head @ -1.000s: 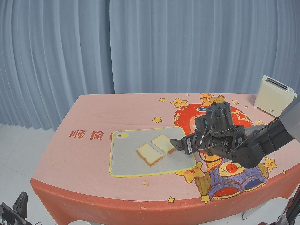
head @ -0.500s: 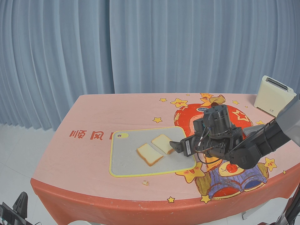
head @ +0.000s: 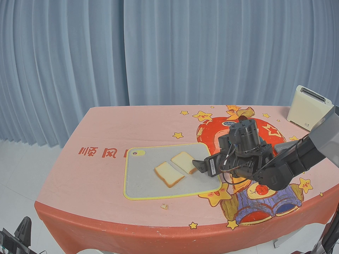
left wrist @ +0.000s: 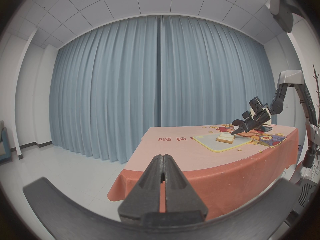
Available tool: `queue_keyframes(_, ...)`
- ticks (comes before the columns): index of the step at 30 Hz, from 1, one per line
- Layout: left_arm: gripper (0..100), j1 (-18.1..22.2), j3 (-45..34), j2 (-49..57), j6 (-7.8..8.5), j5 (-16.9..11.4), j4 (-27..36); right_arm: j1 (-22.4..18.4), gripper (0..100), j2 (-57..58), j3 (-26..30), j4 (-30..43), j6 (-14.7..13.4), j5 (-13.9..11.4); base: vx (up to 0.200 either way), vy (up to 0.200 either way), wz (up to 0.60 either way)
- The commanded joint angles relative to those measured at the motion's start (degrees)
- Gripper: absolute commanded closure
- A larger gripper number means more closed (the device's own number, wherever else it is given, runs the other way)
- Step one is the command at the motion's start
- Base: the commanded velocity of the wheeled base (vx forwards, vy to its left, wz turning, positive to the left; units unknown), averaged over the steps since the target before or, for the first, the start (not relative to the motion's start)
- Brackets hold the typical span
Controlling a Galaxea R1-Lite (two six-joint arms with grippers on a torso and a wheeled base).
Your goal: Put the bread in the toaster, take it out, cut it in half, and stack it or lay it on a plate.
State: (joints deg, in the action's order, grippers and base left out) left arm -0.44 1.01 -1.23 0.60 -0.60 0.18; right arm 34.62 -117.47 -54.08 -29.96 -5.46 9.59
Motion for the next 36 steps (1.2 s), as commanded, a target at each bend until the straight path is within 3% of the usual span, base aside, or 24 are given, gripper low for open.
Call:
queue_keyframes(1, 100, 0.0, -0.92, 0.0, 0.02, -0.02, -0.01, 0.01, 0, -0.3, -0.06, -0.01, 0.01, -0.01, 0.0, 0.0, 0.0)
queue_keyframes(11, 100, 0.0, -0.92, 0.0, 0.02, -0.02, -0.01, 0.01, 0, -0.3, 0.11, -0.01, 0.01, 0.07, 0.0, 0.0, 0.0)
queue_keyframes(24, 100, 0.0, -0.92, 0.0, 0.02, -0.02, -0.01, 0.89, 0, -0.04, 0.82, -0.01, 0.54, 3.33, 0.0, 0.0, 0.0)
queue_keyframes(34, 100, 0.0, -0.92, 0.0, 0.02, -0.02, -0.01, 1.06, 0, -0.22, 1.08, 0.08, 0.63, 3.41, 0.0, 0.0, 0.0)
queue_keyframes(35, 100, 0.0, -0.92, 0.0, 0.02, -0.02, -0.01, 1.06, 100, -0.22, 1.08, 0.08, 0.63, 3.41, 0.0, 0.0, 0.0)
queue_keyframes(36, 100, 0.0, -0.92, 0.0, 0.02, -0.02, -0.01, 1.06, 100, -0.22, 1.08, 0.08, 0.63, 3.41, 0.0, 0.0, 0.0)
